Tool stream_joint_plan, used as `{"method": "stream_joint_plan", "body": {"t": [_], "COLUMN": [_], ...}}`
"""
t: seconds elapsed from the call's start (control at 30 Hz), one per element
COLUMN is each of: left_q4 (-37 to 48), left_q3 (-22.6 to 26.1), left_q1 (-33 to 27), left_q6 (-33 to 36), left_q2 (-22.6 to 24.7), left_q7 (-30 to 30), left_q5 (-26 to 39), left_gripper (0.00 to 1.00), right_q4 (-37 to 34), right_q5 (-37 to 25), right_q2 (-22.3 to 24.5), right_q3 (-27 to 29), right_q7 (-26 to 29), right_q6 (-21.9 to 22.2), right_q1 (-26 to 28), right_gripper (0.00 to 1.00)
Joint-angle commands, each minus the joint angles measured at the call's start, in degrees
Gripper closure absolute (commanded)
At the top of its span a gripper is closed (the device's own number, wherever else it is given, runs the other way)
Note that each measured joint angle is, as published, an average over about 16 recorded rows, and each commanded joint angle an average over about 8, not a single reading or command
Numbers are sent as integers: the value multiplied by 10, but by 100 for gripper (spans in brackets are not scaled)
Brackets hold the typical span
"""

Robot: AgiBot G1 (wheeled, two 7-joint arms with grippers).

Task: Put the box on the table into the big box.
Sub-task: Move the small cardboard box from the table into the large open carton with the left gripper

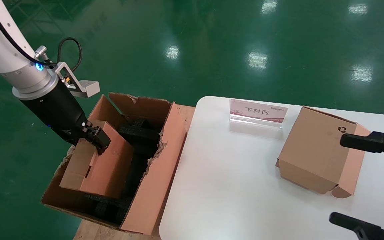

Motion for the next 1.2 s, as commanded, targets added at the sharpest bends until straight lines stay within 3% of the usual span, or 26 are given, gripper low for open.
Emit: {"method": "stream_joint_plan", "body": {"t": [0.03, 1.2], "left_q4": [3, 8], "left_q3": [2, 42], "left_q1": [5, 65], "left_q6": [-5, -75], "left_q2": [1, 10], "left_q7": [0, -51], "left_q5": [3, 75], "left_gripper": [100, 100], "right_q4": [0, 0], "right_q5": [0, 0], "right_q2": [0, 0], "right_q3": [0, 0], "right_q7": [0, 0], "right_q6": [0, 0], "right_q1": [0, 0], "right_gripper": [0, 0]}}
